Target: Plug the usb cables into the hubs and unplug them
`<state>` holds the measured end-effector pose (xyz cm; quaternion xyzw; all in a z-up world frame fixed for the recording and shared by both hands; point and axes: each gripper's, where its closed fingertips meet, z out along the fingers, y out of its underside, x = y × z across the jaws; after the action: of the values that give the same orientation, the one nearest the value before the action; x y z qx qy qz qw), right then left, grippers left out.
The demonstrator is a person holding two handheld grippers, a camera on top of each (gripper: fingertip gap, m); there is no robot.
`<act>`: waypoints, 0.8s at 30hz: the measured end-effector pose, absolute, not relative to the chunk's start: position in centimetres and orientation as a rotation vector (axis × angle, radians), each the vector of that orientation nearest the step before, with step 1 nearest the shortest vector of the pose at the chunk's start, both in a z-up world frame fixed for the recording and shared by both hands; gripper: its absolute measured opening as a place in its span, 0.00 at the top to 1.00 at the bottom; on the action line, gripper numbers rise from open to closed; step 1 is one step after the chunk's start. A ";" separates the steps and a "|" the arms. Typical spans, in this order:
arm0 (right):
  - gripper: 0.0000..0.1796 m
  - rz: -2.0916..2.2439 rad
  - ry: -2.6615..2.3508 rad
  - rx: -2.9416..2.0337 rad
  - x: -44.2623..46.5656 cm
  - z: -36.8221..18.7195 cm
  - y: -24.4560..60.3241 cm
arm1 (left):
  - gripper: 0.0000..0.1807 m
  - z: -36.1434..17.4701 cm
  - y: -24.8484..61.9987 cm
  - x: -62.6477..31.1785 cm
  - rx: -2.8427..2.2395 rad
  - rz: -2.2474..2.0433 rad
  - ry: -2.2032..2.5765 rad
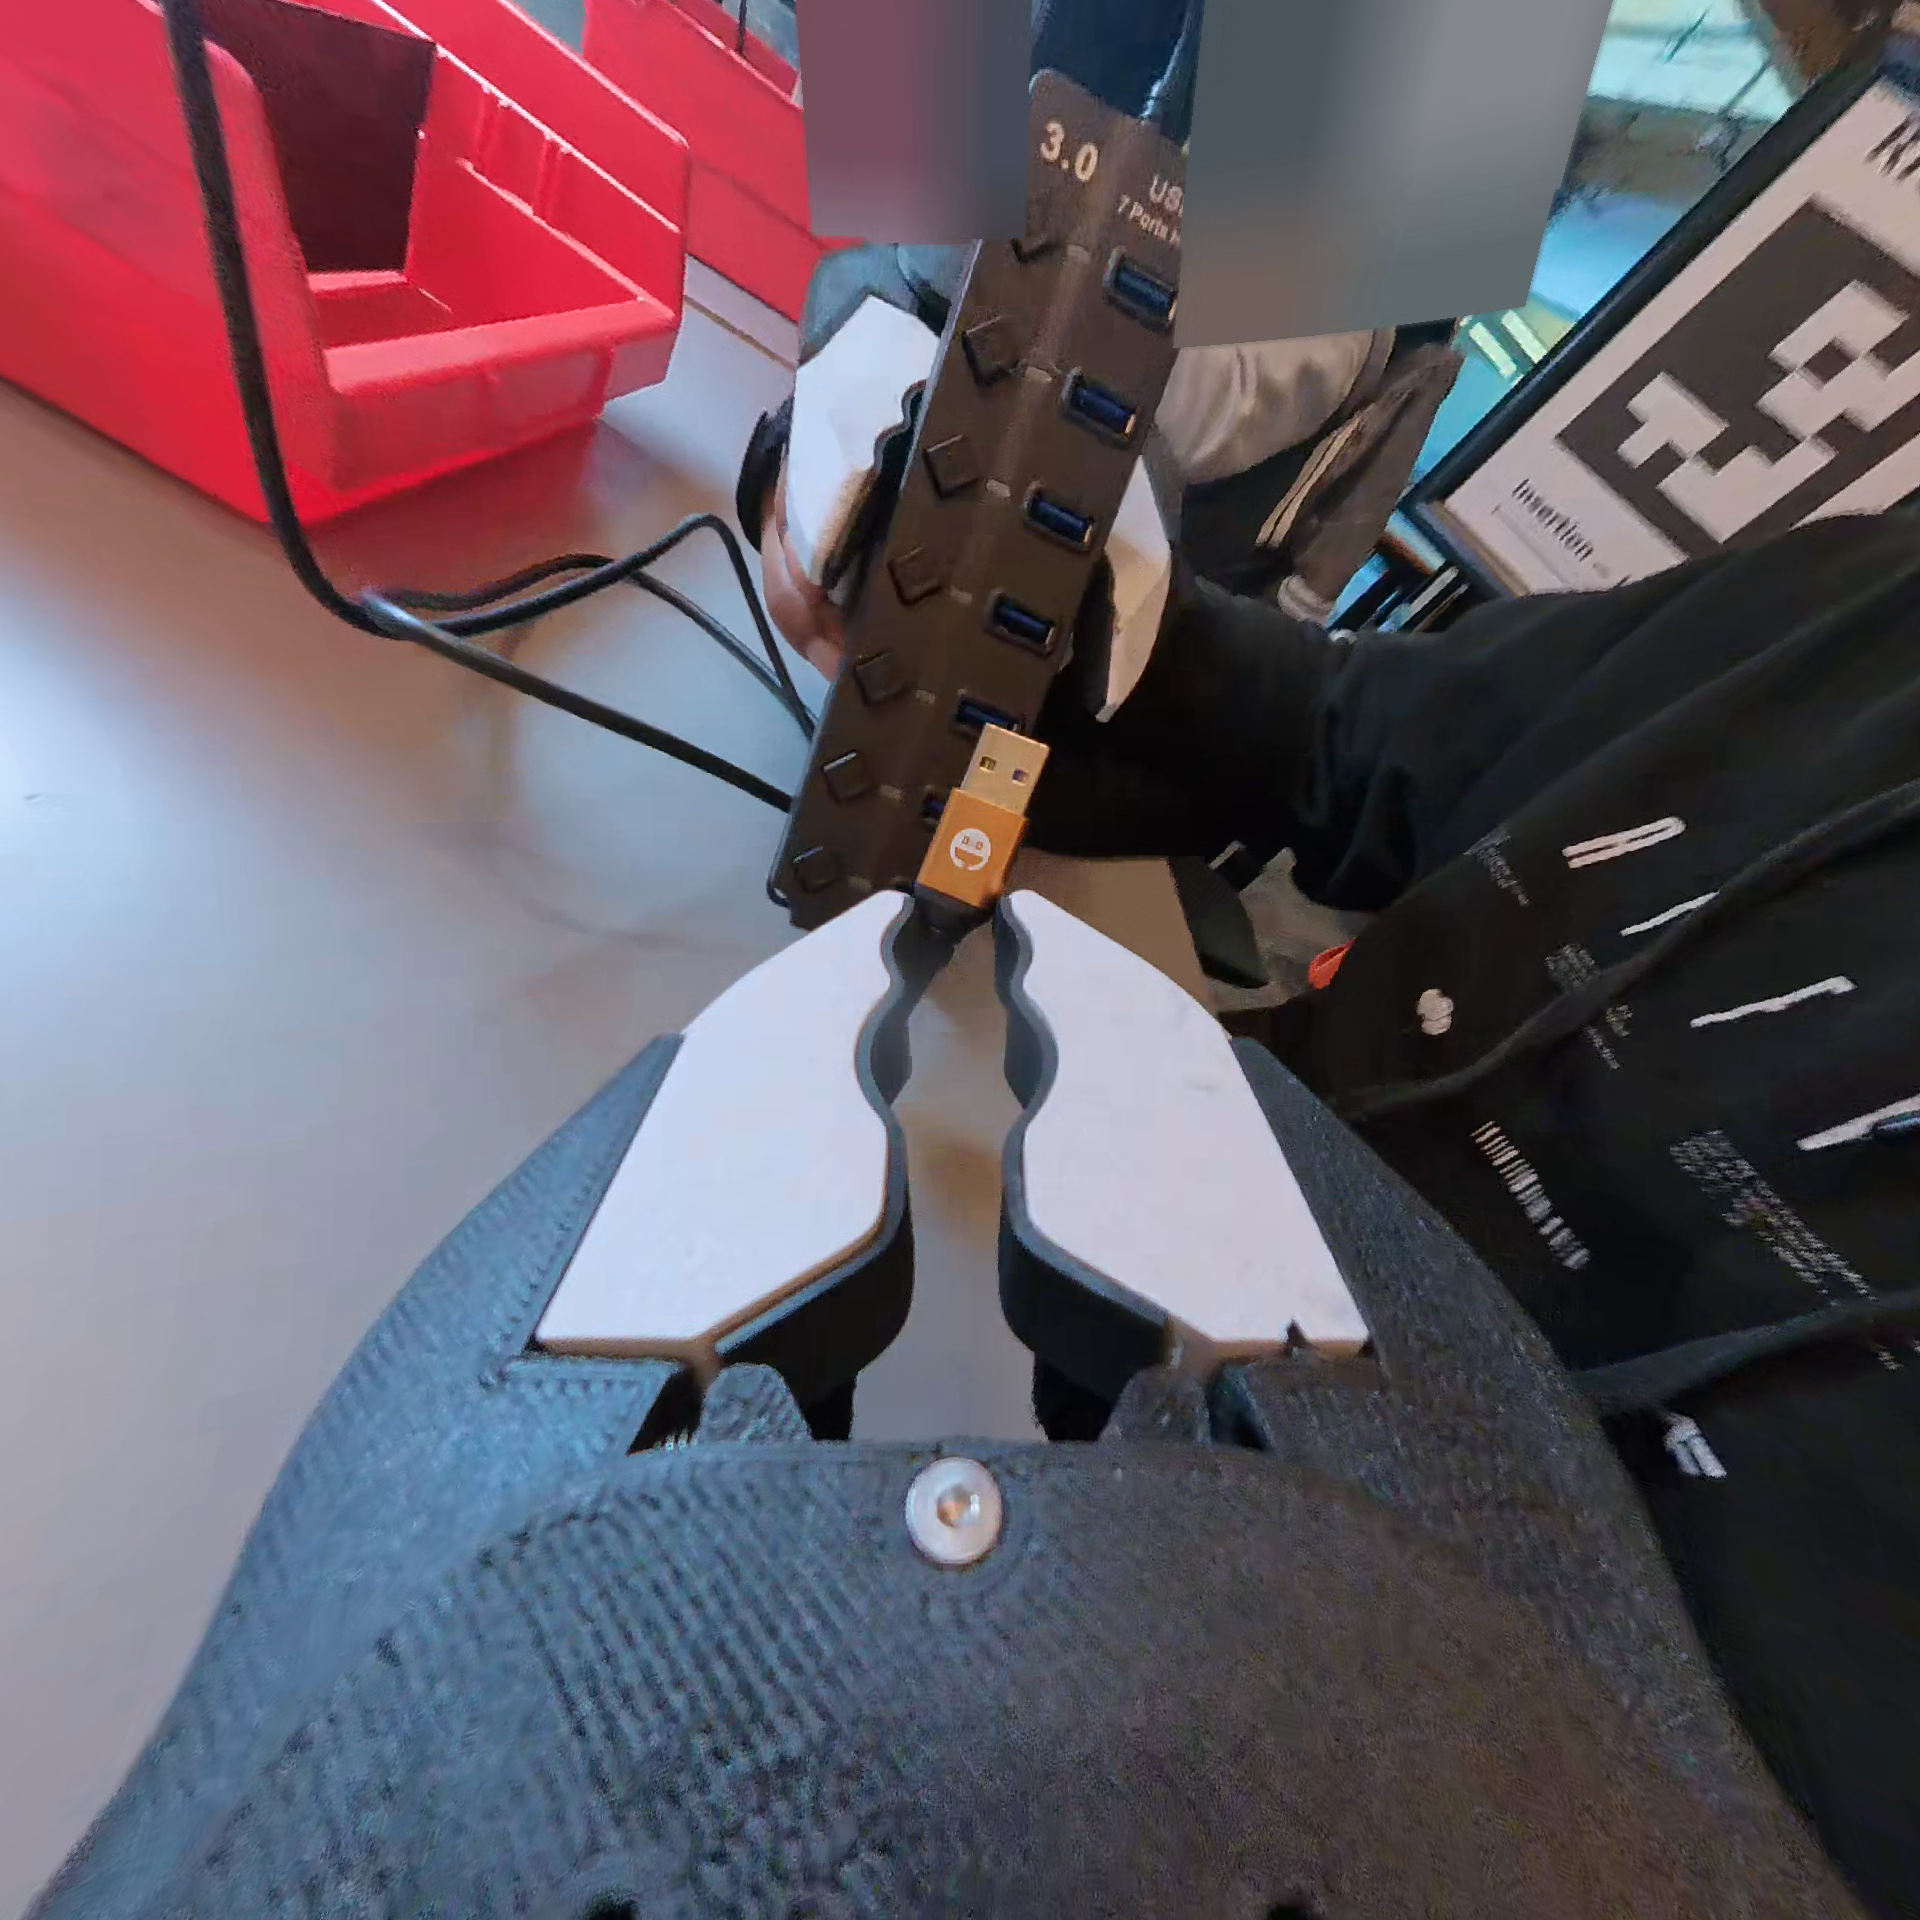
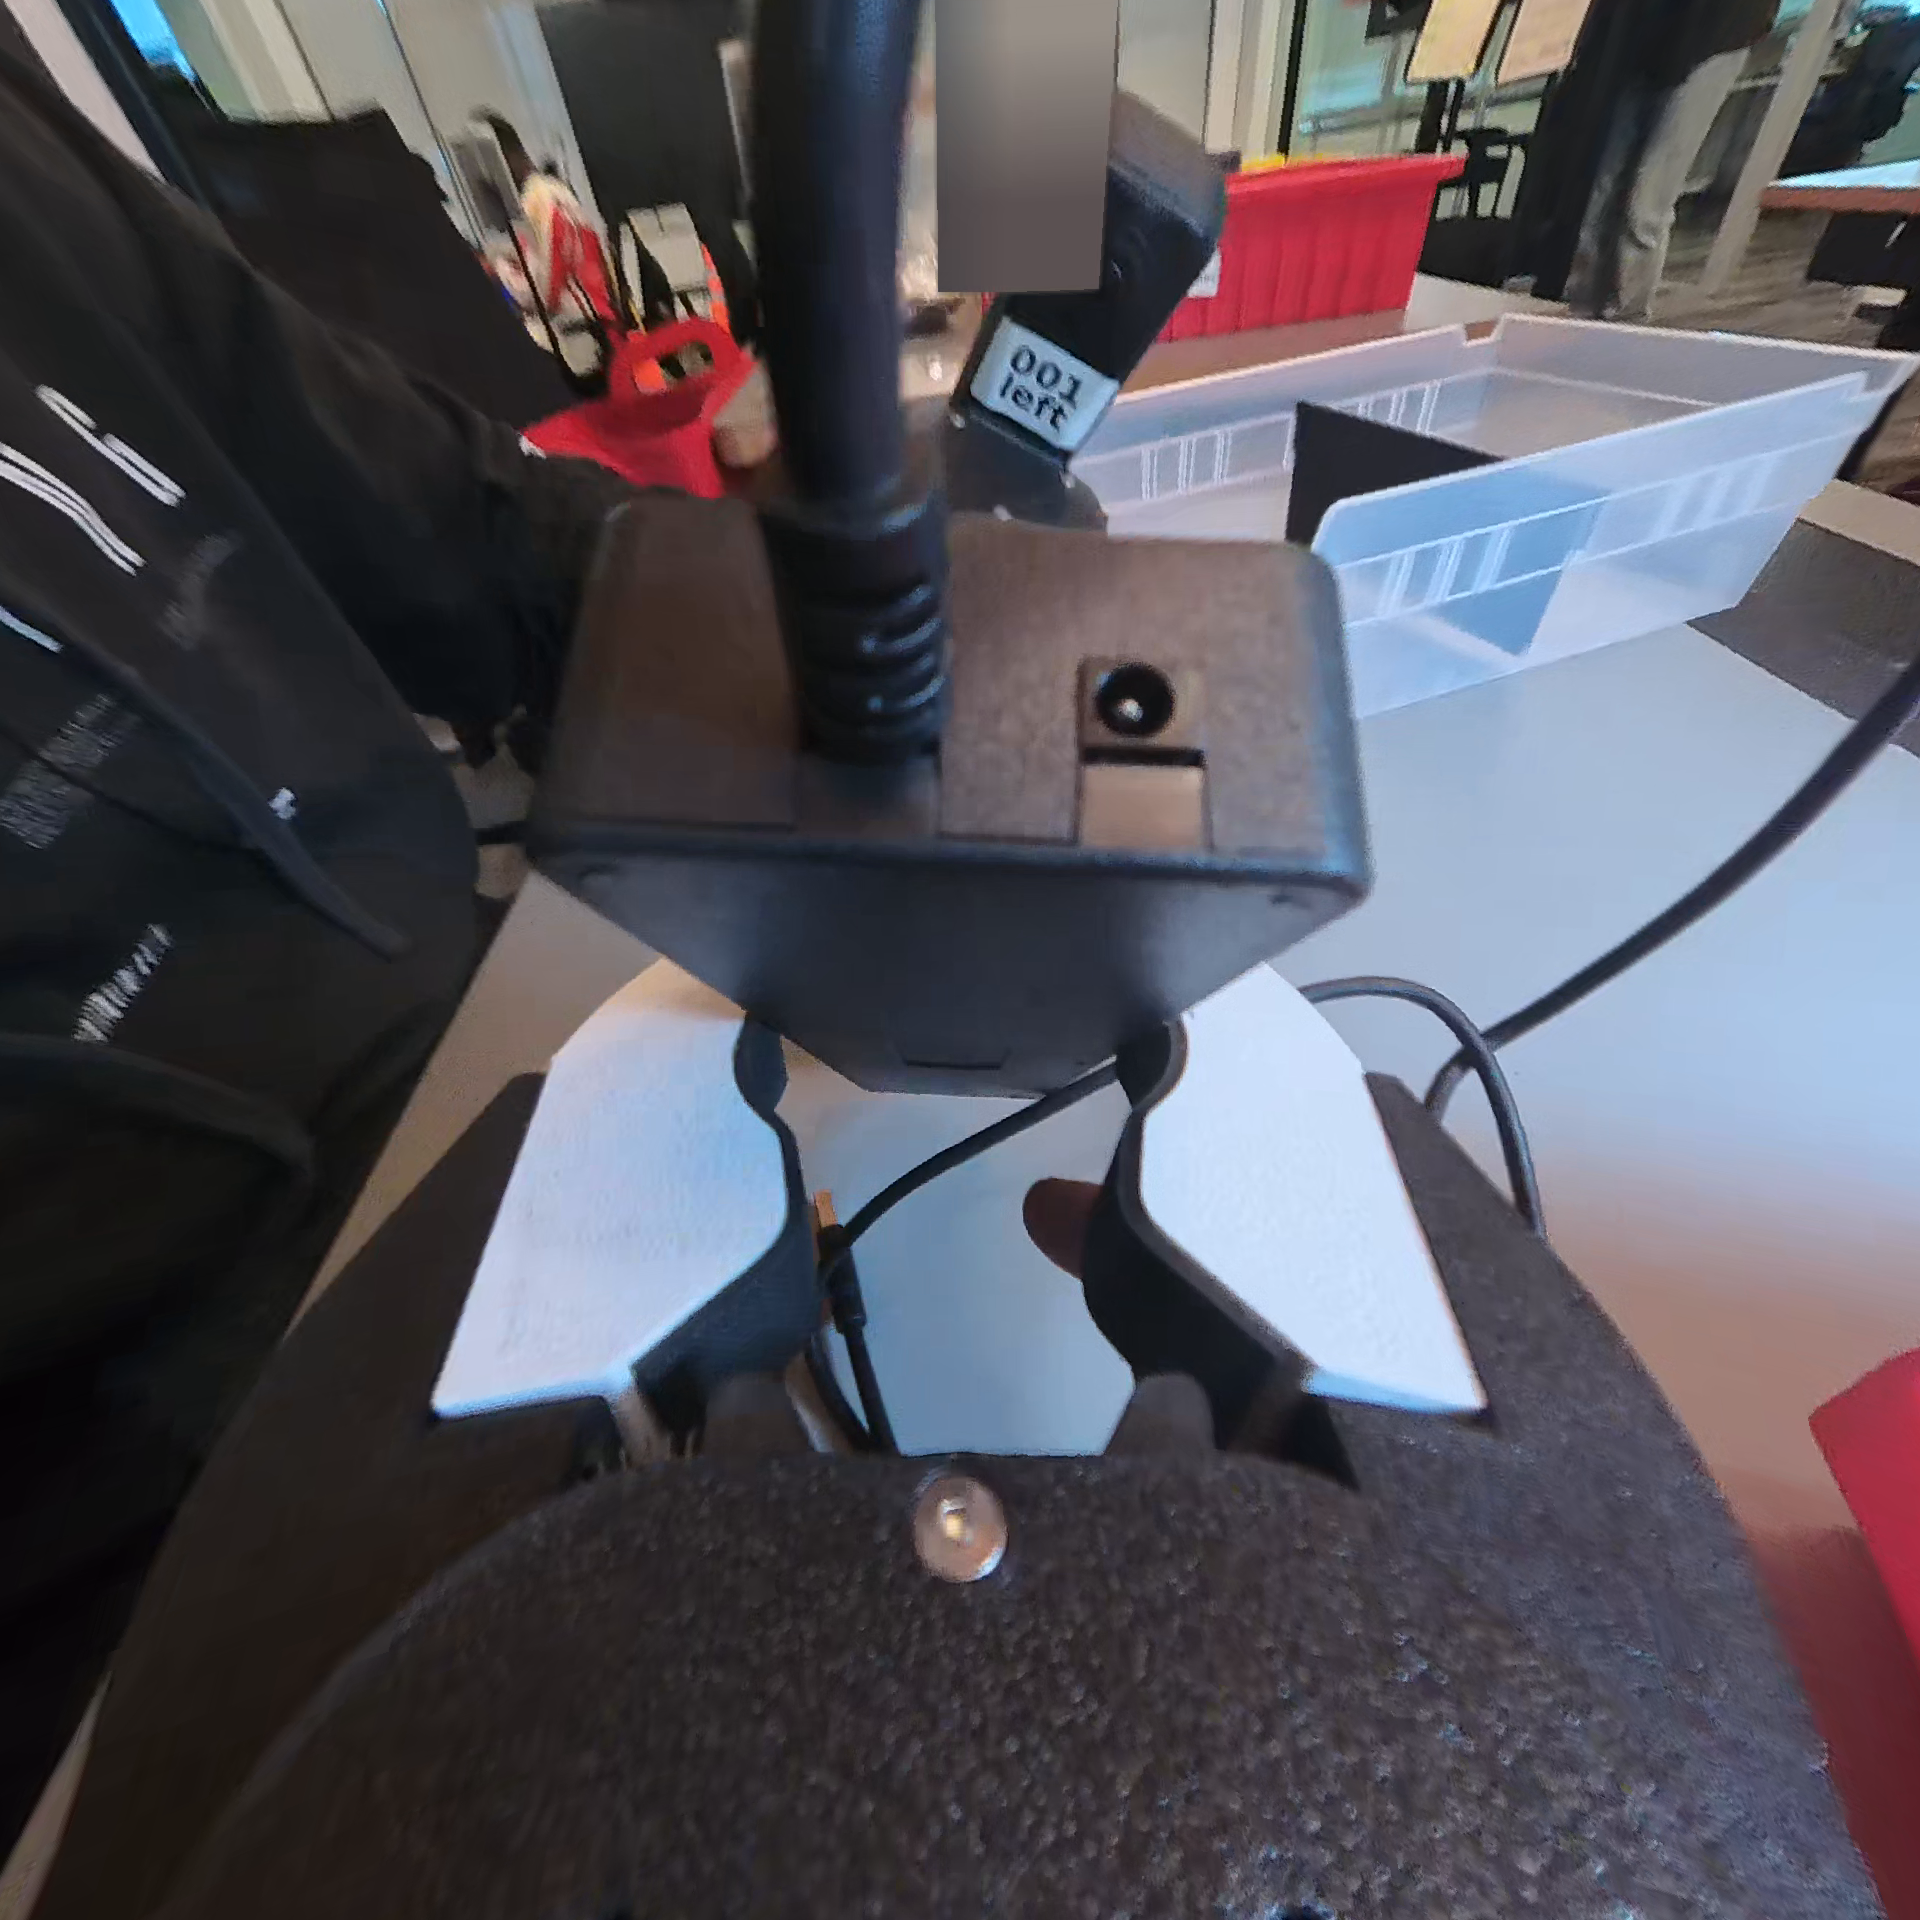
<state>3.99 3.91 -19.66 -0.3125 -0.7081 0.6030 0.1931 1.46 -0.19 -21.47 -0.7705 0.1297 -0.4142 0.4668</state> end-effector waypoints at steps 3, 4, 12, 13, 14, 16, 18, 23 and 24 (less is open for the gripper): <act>0.65 1.642 -2.034 -0.853 3.9 -20.3 2.8 | 0.93 -21.8 0.0 1.8 -1.915 -0.919 0.359; 0.65 1.640 -2.046 -0.848 3.9 -20.5 2.5 | 0.93 -21.9 0.1 1.9 -1.923 -0.890 0.370; 0.65 1.481 -2.149 -0.911 3.1 -22.5 1.5 | 0.93 -22.9 0.5 2.1 -2.125 -0.524 0.426; 0.65 1.460 -2.157 -0.915 3.0 -22.6 1.4 | 0.93 -22.9 0.4 2.2 -2.145 -0.473 0.442; 0.65 1.435 -2.166 -0.919 3.0 -22.6 1.3 | 0.93 -22.9 0.4 2.3 -2.163 -0.427 0.459; 0.65 1.380 -2.183 -0.918 2.9 -22.7 1.2 | 0.93 -22.7 0.3 2.5 -2.185 -0.356 0.485; 0.65 1.325 -2.201 -0.907 2.8 -22.7 1.1 | 0.93 -22.3 0.3 2.7 -2.195 -0.306 0.515; 0.65 1.251 -2.219 -0.895 2.5 -22.3 1.2 | 0.93 -21.0 0.2 2.8 -2.219 -0.187 0.623; 0.65 1.241 -2.220 -0.897 2.4 -22.2 1.3 | 0.93 -20.7 0.3 2.6 -2.229 -0.164 0.640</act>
<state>2.38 1.30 -22.21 -0.3245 -0.8029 0.4489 0.2204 2.64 0.26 -20.74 -0.8799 0.2525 -0.0646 0.3974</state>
